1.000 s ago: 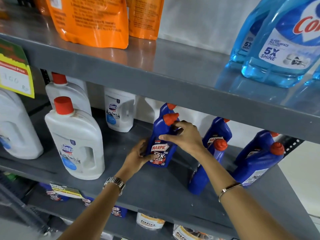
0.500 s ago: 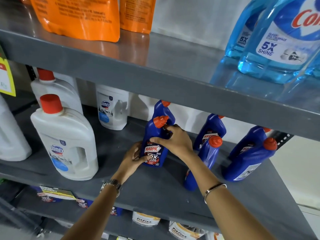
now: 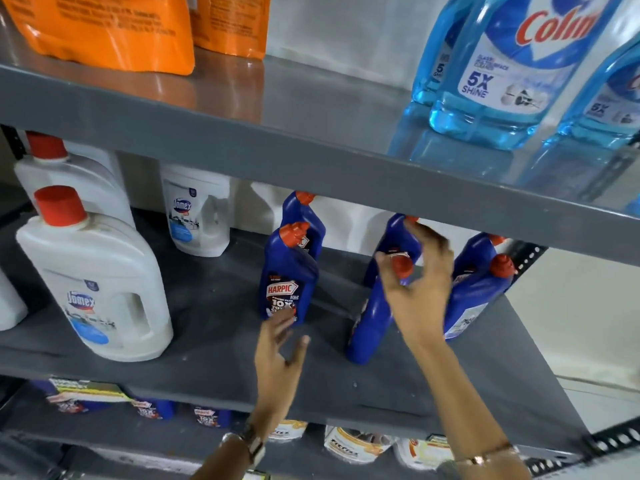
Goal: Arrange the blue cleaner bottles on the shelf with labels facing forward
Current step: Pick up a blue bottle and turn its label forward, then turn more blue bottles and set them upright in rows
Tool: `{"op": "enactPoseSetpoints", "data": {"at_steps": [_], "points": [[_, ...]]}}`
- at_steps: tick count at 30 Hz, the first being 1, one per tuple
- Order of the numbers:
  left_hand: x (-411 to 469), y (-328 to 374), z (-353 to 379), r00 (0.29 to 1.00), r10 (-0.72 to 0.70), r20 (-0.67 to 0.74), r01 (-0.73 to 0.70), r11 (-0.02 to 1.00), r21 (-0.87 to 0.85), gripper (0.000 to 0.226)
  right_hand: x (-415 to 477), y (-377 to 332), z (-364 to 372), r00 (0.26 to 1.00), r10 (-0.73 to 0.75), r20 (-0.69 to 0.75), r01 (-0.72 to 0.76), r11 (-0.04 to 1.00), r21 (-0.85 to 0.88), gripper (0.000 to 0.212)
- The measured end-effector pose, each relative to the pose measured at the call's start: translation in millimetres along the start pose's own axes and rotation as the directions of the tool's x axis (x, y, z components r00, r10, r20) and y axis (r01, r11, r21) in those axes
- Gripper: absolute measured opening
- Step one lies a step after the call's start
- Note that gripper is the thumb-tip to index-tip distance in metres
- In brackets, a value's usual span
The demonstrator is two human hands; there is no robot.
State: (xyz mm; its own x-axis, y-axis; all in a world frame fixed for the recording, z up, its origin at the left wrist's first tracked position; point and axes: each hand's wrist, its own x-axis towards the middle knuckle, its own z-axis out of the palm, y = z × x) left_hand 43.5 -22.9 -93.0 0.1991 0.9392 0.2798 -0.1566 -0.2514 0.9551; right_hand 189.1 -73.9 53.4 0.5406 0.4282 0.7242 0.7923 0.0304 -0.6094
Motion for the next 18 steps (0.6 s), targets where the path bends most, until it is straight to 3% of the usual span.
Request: {"op": "enactPoseSetpoints", "data": {"at_steps": [2, 5, 7, 9, 13, 18], "points": [[-8, 2, 25, 0.976, -0.066, 0.209, 0.069, 0.998, -0.007, 0.07, 2, 17, -22, 0.994, 0.113, -0.006, -0.112, 0.989, 0.092, 0.046], [-11, 4, 58, 0.913, -0.105, 0.394, 0.089, 0.994, 0.058, 0.093, -1, 34, -34, 0.895, 0.348, 0.28, -0.398, 0.906, 0.147, 0.045], [-12, 1, 73, 0.904, -0.103, 0.416, 0.064, 0.992, 0.108, 0.09, 1, 40, -37, 0.792, 0.405, 0.457, -0.53, 0.827, 0.185, 0.045], [-14, 0, 85, 0.926, -0.126, 0.355, 0.072, 0.984, 0.16, 0.076, 6, 43, -38, 0.723, 0.373, 0.581, -0.552, 0.818, 0.161, 0.042], [-17, 0, 93, 0.971, -0.081, 0.224, 0.026, 0.971, 0.236, 0.046, 11, 45, -37, 0.786, 0.327, 0.525, -0.421, 0.905, 0.065, 0.042], [-17, 7, 85, 0.968, 0.044, 0.245, -0.106, 0.963, 0.246, 0.045, 14, 44, -58, 0.827, 0.292, 0.48, -0.401, 0.905, 0.14, 0.043]]}}
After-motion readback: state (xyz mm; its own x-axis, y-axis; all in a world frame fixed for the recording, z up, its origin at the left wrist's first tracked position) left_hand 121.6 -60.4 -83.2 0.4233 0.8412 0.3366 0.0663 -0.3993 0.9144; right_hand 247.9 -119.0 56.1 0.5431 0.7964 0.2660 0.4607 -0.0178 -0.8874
